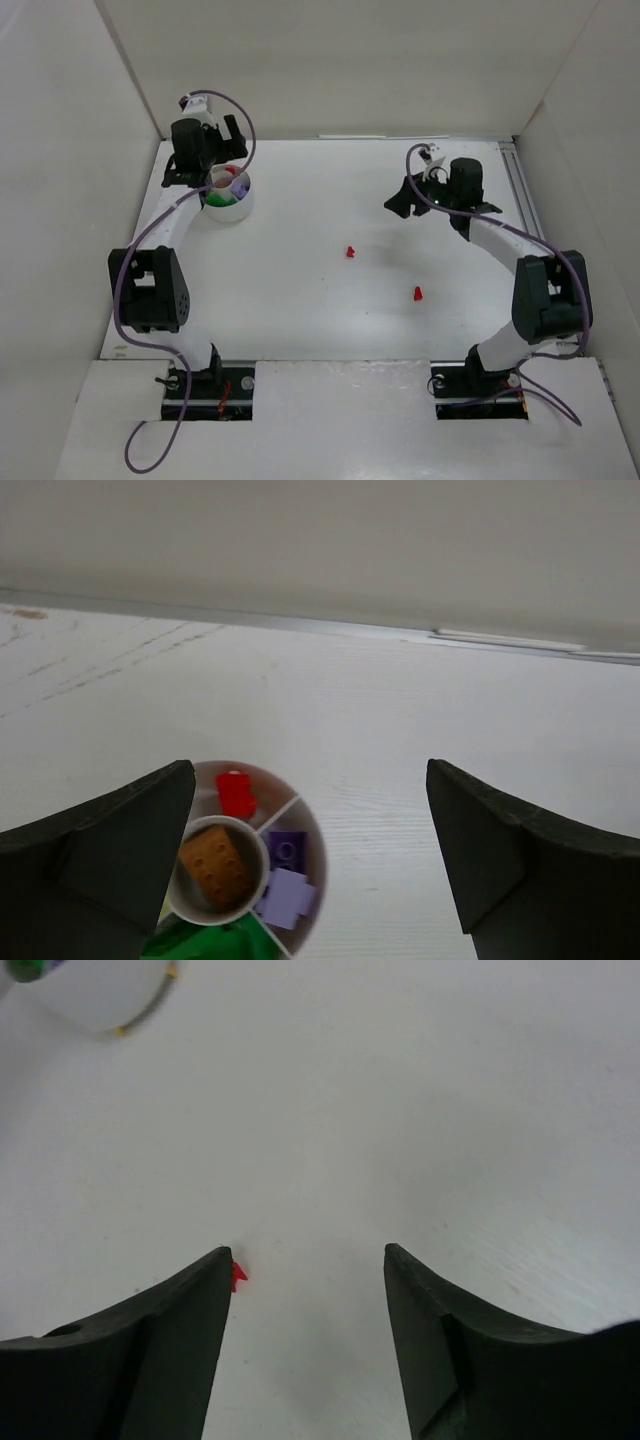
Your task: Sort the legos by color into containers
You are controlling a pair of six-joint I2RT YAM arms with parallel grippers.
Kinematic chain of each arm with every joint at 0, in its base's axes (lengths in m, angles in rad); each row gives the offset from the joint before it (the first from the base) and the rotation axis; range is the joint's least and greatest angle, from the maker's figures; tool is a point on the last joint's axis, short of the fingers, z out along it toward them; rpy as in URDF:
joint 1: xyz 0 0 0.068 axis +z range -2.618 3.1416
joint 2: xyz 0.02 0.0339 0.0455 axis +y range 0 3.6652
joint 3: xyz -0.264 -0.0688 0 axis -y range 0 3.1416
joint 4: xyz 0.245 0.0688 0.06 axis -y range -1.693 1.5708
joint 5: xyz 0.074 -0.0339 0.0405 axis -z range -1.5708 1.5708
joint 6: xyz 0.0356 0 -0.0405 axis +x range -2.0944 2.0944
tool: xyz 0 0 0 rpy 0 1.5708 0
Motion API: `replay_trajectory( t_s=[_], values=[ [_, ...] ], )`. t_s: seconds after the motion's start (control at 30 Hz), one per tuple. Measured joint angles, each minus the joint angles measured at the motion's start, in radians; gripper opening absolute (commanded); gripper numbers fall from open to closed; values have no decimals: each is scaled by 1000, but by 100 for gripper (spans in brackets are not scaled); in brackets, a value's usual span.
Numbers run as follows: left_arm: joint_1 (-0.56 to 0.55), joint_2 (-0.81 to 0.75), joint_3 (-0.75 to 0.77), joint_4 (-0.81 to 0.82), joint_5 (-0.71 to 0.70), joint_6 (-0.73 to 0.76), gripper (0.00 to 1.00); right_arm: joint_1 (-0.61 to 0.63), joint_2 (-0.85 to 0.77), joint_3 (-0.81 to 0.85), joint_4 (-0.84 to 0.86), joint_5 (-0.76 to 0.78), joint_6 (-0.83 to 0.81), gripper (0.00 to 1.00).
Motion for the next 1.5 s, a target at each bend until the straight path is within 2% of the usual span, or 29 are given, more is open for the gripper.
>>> replay_trajectory(
  t_s=[0.07,0.1,0.13,0.4,0.53,0.6,0.8,0.9,1.07,1.27,1.5],
  values=[
    [-55,-46,0,-14,-4,-6,100,10,-55,-29,-61,117,-2,77],
    [-89,-66,-4,-16,-6,-8,100,15,-87,-47,-92,179,-2,92],
    [-128,-84,-13,-17,-6,-13,100,17,-126,-68,-125,240,2,100],
    [-499,-111,-166,-71,-54,-42,100,16,-352,-125,-367,665,56,100],
    [-600,-110,-263,-77,-42,-84,96,15,-431,-126,-483,853,93,100],
    [-633,-99,-291,-77,-43,-111,89,8,-466,-131,-510,904,105,100],
    [-767,41,-250,-99,-153,-170,68,-12,-529,-172,-532,958,115,100],
    [-813,111,-219,-124,-207,-182,63,-17,-529,-177,-545,962,114,100],
    [-815,167,-182,-163,-259,-196,57,-19,-529,-188,-547,964,109,100],
    [-826,216,-122,-169,-282,-203,41,-25,-527,-190,-549,966,102,100],
    [-838,248,-106,-188,-289,-207,40,-26,-523,-190,-549,973,95,100]
  ],
)
